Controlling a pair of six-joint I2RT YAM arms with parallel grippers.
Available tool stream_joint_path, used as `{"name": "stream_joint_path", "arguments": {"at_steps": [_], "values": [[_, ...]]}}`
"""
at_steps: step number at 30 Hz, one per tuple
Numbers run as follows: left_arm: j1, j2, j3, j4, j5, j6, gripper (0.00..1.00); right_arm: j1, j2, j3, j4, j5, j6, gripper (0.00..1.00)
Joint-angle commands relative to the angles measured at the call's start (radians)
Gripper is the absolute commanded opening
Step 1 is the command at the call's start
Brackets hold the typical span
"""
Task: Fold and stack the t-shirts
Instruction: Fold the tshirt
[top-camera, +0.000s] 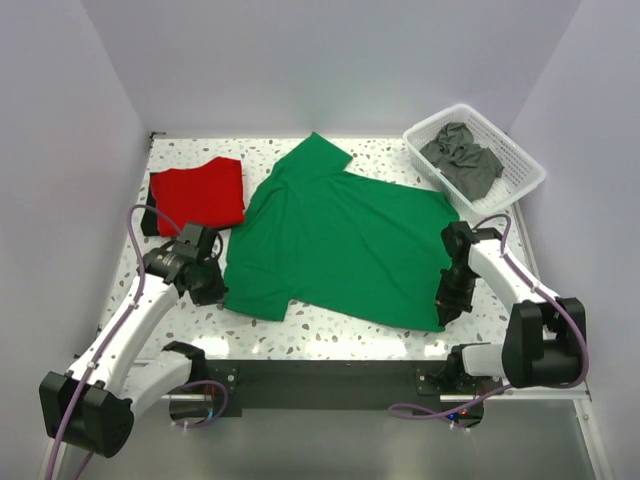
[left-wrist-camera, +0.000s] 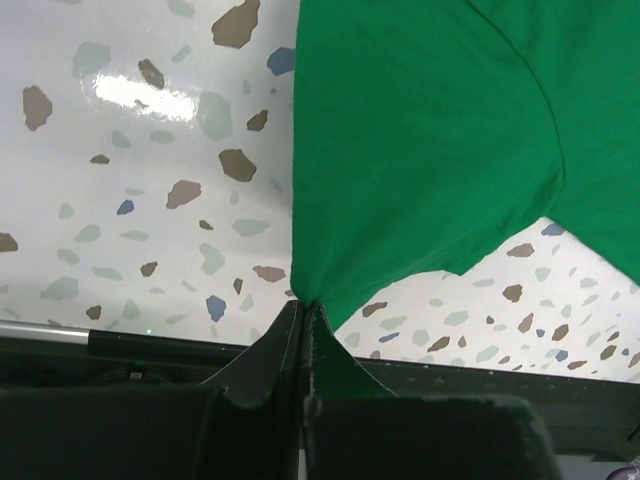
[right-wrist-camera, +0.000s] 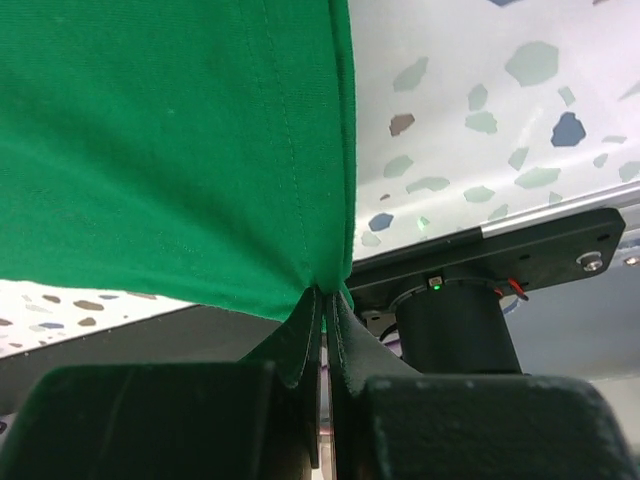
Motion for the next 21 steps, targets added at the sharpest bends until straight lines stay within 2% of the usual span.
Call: {"name": "stream_joint_path", "arguments": {"at_steps": [1,9,15,21], "values": [[0.008,-0.042,0.024,-0.084,-0.006,-0.009,0.0,0.004,-0.055,0.012,-0.086,0.023,0.016,0.0],[0.008,-0.078,0.015,-0.091,0.027,0.002,0.0,0.004,-0.075,0.014,-0.099,0.006,0.018,0.0],[0.008,0.045,0.108,-0.002,0.025,0.058,0.0,0.004,-0.053,0.009,-0.065,-0.014,0.013,0.0],[0.008,0.221,0.22,0.087,0.019,0.129,0.0,-0.019,0.009,0.026,0.013,-0.104,0.014,0.0]]}}
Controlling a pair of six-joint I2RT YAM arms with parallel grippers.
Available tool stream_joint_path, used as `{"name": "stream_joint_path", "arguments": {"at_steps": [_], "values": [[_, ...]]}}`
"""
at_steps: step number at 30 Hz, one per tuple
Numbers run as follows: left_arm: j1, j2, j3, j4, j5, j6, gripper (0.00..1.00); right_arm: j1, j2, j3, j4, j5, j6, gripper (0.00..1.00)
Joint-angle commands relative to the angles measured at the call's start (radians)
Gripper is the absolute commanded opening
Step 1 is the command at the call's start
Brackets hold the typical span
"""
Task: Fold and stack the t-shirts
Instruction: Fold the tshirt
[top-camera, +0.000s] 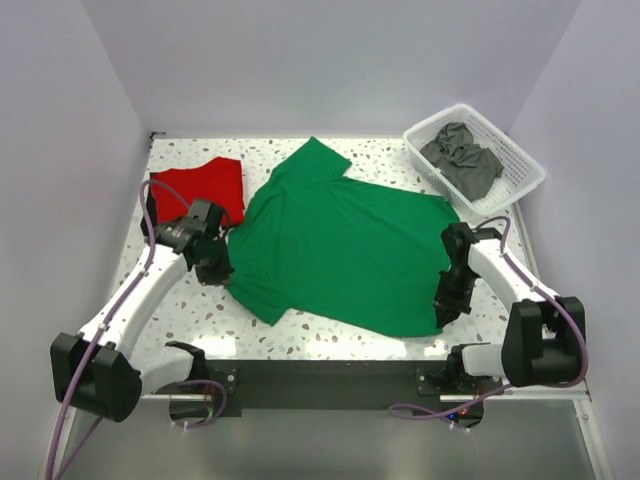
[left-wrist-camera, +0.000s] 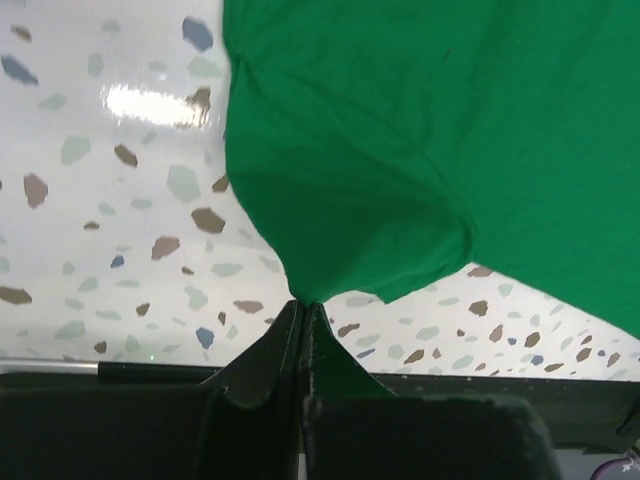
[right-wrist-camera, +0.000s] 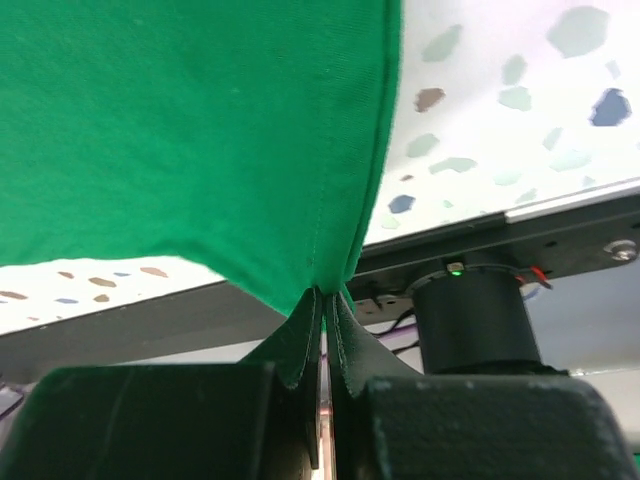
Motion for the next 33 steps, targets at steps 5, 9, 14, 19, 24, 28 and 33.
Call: {"name": "stream_joint_path", "arguments": {"at_steps": [5,9,14,19,24,28,33], "values": [[0.008,0.188,0.206,0.139,0.018,0.13,0.0,-0.076,0.077,0.055,0.101,-0.131,-0.028,0.0],[0.008,0.326,0.325,0.15,0.018,0.17,0.0,-0.131,0.121,0.101,0.118,-0.162,-0.057,0.0],[0.008,0.441,0.481,0.154,0.058,0.213,0.0,-0.156,0.192,0.182,0.136,-0.198,-0.066,0.0],[0.006,0.554,0.6,0.167,0.073,0.259,0.0,-0.193,0.241,0.233,0.153,-0.226,-0.072,0.0],[0.006,0.663,0.74,0.155,0.091,0.302,0.0,-0.249,0.279,0.256,0.176,-0.257,-0.08,0.0],[0.006,0.717,0.846,0.13,0.082,0.311,0.0,-0.291,0.302,0.28,0.18,-0.274,-0.088,0.0],[0.006,0.751,0.866,0.156,0.11,0.319,0.0,-0.355,0.316,0.296,0.182,-0.281,-0.111,0.0]]}}
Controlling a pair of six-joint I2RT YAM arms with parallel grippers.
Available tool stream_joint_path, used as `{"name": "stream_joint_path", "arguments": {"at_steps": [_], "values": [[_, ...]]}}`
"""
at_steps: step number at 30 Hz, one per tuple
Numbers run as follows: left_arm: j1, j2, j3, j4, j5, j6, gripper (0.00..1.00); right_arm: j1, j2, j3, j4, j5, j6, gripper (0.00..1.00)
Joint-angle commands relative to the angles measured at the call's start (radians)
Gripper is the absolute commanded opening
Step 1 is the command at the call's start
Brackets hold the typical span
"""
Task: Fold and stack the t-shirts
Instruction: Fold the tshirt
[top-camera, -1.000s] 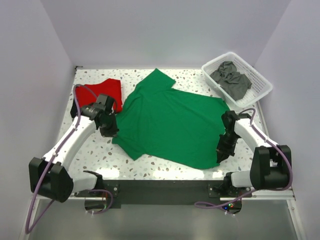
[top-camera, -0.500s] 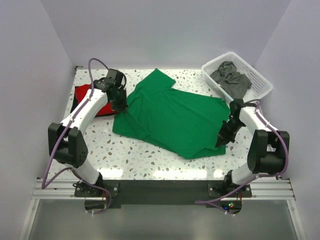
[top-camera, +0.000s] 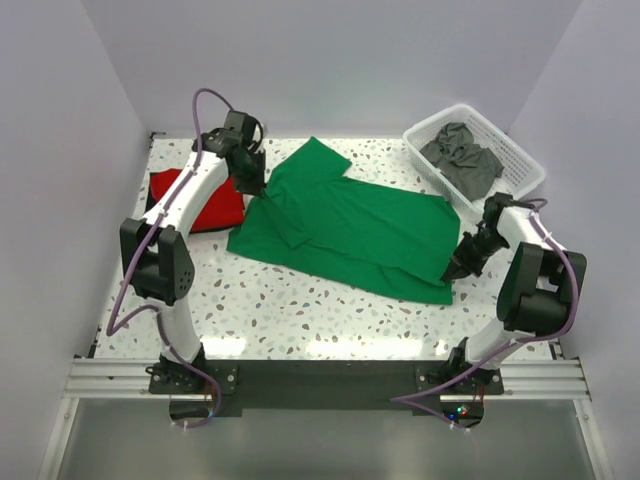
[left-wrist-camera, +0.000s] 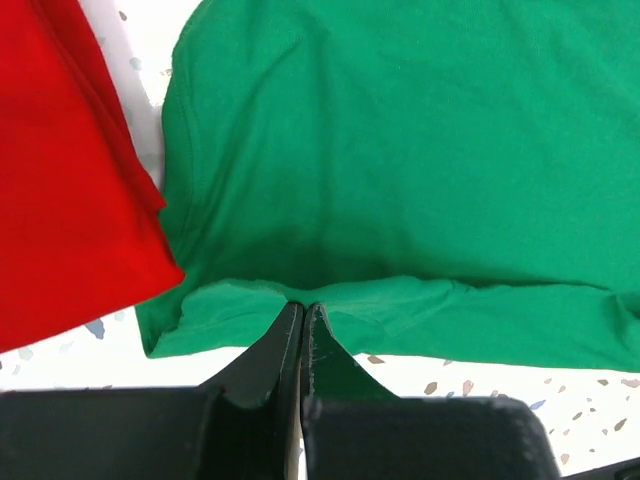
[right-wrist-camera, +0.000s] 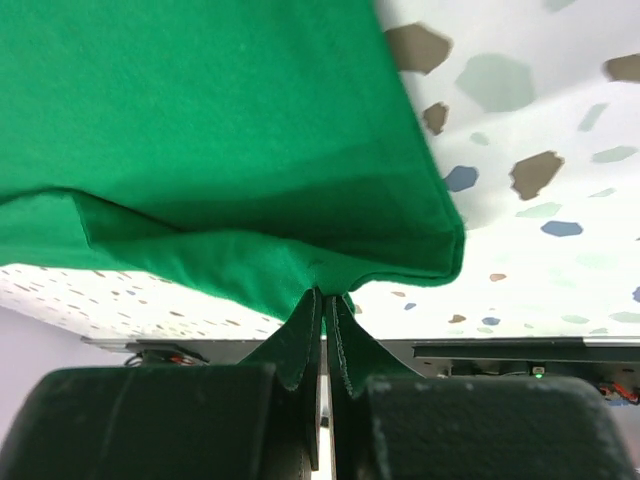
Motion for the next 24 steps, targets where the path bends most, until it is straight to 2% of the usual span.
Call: {"name": "stream_joint_path", "arguments": {"at_steps": [1,5,15,24], "values": [[0.007,0.017,0.046,0.032,0.036,0.034,0.0,-0.04,0.007,0.04,0.01,-0.033,-0.031,0.0],[0.007,0.048,0.073,0.052,0.046,0.045,0.0,-0.064,0.039,0.057,0.018,-0.043,-0.042,0.0],[0.007,0.142,0.25,0.031,0.028,0.056,0.0,-0.086,0.088,0.112,0.006,-0.034,-0.062,0.0],[0.007,0.128,0.256,0.006,0.014,0.065,0.0,-0.103,0.068,0.095,-0.002,-0.027,-0.073,0.0]]}}
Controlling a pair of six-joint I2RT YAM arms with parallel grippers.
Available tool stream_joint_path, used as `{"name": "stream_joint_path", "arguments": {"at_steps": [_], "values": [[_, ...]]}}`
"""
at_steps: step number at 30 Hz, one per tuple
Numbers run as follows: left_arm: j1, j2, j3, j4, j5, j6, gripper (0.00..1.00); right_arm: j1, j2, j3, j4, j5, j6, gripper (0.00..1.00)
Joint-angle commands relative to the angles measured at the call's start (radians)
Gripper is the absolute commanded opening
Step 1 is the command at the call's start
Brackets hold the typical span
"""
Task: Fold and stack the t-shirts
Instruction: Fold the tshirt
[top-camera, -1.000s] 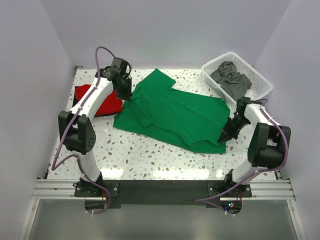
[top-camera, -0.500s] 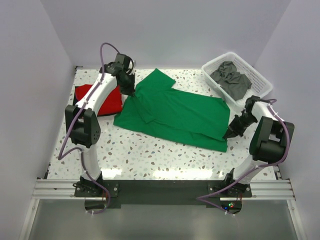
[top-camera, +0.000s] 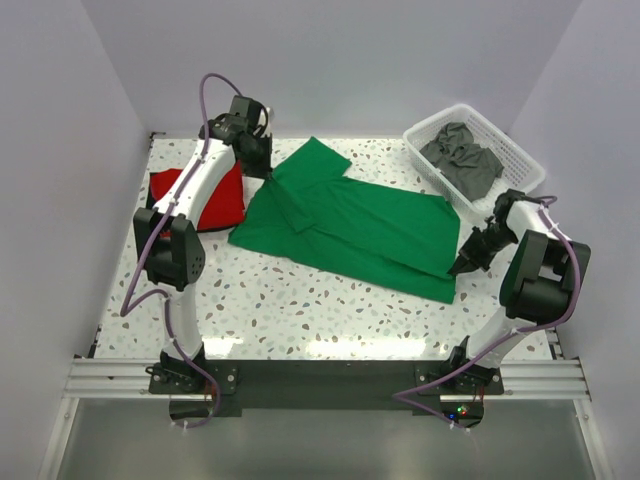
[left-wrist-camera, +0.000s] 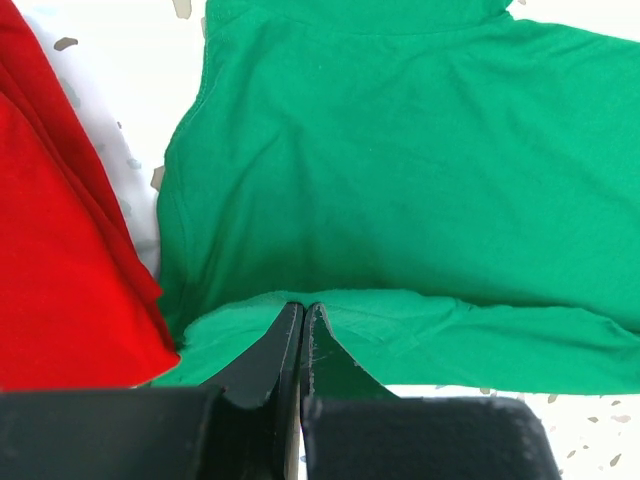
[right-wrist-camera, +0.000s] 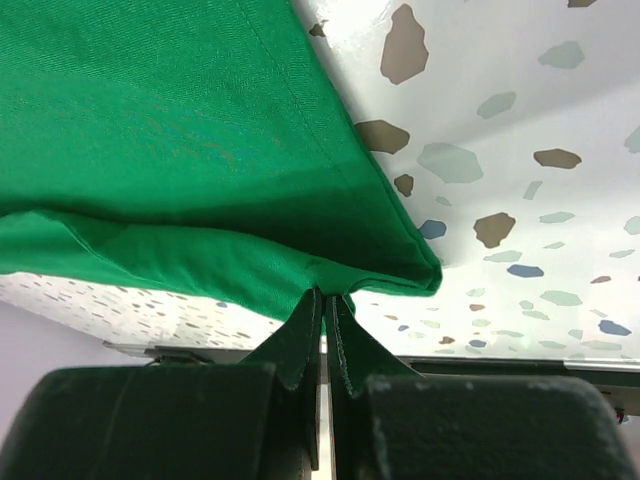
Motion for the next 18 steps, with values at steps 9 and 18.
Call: {"name": "stream_joint_path", "arguments": {"at_steps": [9,18], "values": [[0.007,-0.001,0.036,0.001,-0.01,0.04,0.0,-0.026,-0.008,0.027,0.001,-0.011,-0.009,0.0],[0.007,0.032,0.036,0.033,0.002,0.034,0.0,-0.031,0.052,0.056,0.03,-0.027,0.005,0.0]]}}
